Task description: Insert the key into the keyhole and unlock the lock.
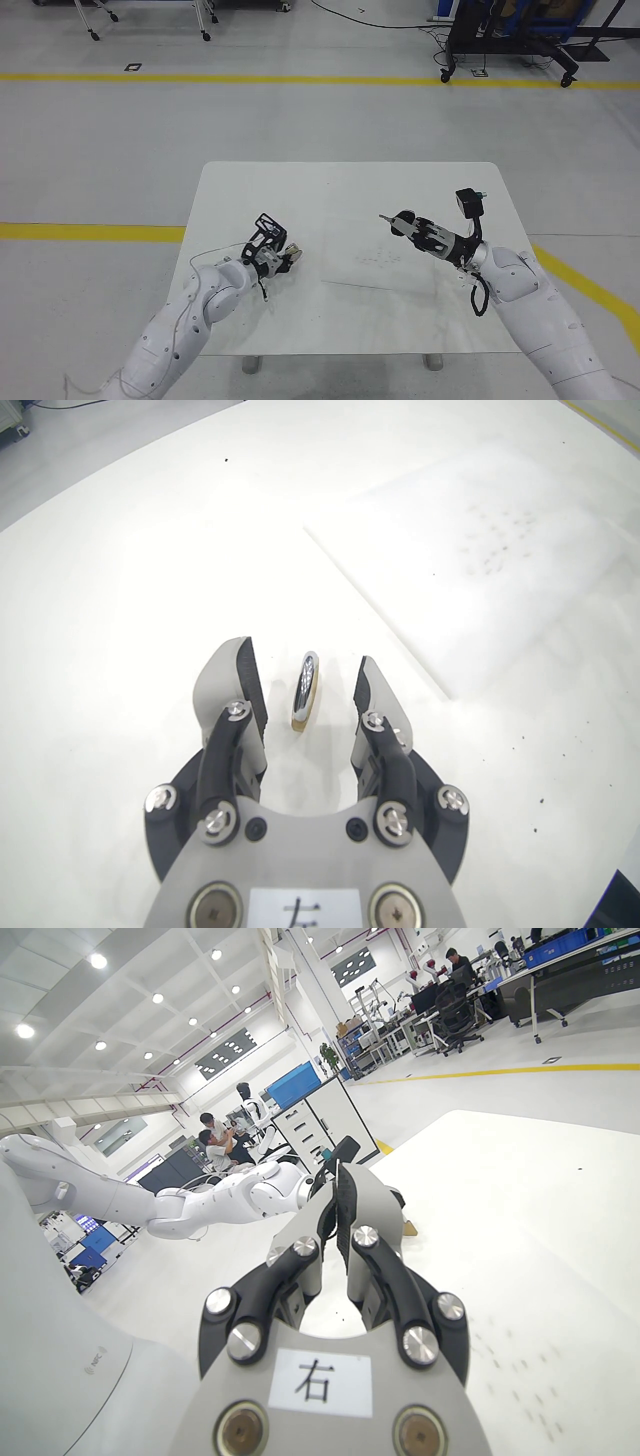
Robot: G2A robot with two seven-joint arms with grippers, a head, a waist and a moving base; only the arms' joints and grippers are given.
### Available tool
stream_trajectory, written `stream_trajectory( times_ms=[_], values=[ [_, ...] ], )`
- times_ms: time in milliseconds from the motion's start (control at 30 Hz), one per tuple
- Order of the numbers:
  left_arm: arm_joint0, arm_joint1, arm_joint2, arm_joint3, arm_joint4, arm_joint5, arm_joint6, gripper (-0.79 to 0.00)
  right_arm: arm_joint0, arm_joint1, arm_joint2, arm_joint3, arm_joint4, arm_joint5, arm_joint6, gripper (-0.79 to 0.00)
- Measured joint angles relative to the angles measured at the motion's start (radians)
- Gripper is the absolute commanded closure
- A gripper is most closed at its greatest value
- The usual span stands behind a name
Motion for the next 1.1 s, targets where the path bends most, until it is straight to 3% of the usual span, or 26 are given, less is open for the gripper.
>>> stream_trajectory(
  times_ms=[133,300,433,1100],
  values=[
    [0.017,0.009,-0.036,-0.022,-0.015,-0.029,-0.02,-0.225,0.0,0.0,0.0,0.0,0.0,0.0,0.0,0.0],
    [0.024,0.011,-0.047,-0.028,0.003,-0.011,-0.036,-0.203,0.0,0.0,0.0,0.0,0.0,0.0,0.0,0.0],
    [0.022,0.004,-0.029,-0.022,0.023,0.011,-0.031,0.0,0.0,0.0,0.0,0.0,0.0,0.0,0.0,0.0],
    [-0.011,-0.023,-0.004,0.021,-0.015,0.054,-0.041,0.0,0.0,0.0,0.0,0.0,0.0,0.0,0.0,0.0]
  ],
)
